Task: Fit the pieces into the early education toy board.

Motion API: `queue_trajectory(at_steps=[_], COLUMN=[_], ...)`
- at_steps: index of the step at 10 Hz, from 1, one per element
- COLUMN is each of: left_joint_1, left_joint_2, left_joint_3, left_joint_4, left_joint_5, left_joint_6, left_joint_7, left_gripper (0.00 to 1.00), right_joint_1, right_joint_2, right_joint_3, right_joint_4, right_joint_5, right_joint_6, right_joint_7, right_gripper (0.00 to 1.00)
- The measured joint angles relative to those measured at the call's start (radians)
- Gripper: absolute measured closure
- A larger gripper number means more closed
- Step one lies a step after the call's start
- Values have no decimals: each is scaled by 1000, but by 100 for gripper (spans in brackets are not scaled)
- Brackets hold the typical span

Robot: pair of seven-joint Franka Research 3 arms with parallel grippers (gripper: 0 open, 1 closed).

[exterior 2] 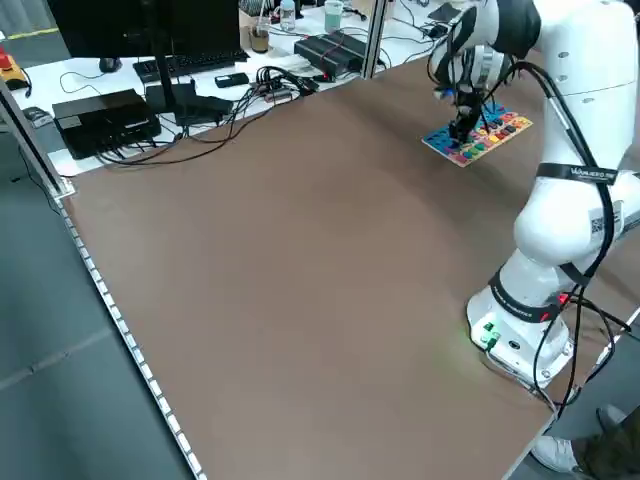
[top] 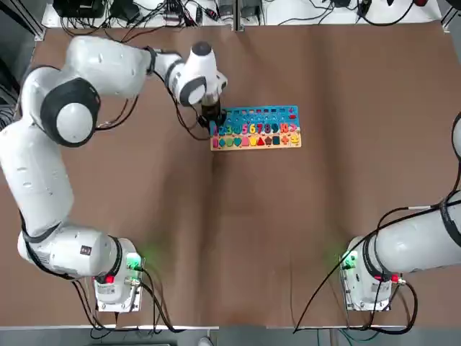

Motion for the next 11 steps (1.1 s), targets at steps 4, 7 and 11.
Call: queue_trajectory(at_steps=[4,7,11], left_joint_1=[120,261,453], left_joint_2=[-168,-239,-384], left_joint_3=[2,0,6], left_joint_4=[101,212,318], left_joint_5=[0,-33,-137], left_joint_6=[-123,-186,-423], left_joint_7=[117,179,475], left_gripper=[23,0,0], right_joint_1=[0,-1,-1], right_joint_2=[0,0,0], right_joint_3=[0,-1,-1], right_joint_4=[0,0,0], right_joint_5=[0,0,0], right_joint_6=[0,0,0], right_joint_7=[0,0,0], right_gripper=[0,0,0])
